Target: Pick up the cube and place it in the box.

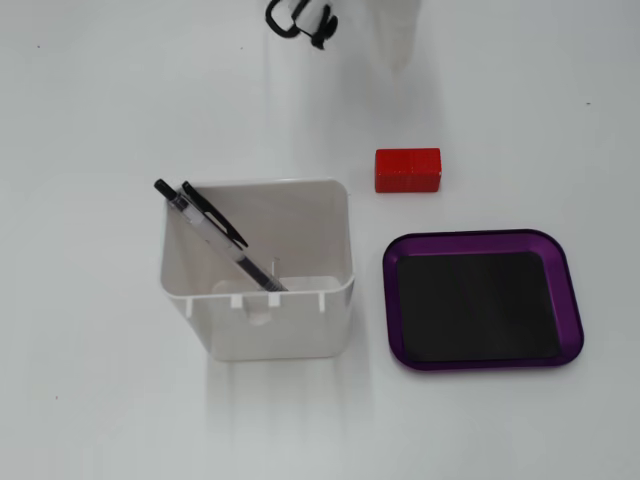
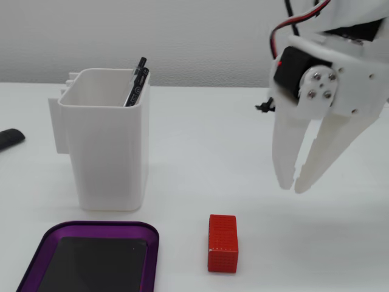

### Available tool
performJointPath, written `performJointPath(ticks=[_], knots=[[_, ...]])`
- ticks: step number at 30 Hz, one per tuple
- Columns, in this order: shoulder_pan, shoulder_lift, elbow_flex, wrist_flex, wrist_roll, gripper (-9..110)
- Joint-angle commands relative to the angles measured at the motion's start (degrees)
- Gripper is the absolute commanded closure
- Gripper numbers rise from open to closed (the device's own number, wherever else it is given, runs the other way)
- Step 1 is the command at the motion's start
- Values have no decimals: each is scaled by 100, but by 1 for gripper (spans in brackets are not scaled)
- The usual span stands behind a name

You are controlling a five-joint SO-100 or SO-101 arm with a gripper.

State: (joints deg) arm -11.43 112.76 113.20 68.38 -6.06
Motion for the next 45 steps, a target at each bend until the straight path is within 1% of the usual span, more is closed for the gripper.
performJointPath(ticks=[1,4,7,10,13,19,31,45], knots=[[-79,-870,-914,132,-149,101],[-44,-1222,-1195,62,-9,95],[-35,-1424,-1415,18,457,87],[-35,-1468,-1521,-264,896,82],[-35,-1468,-1485,-650,1248,82],[-35,-1477,-1336,-1099,1582,82],[-44,-1477,290,-2373,1582,82],[-35,-1485,633,-2900,1512,82]])
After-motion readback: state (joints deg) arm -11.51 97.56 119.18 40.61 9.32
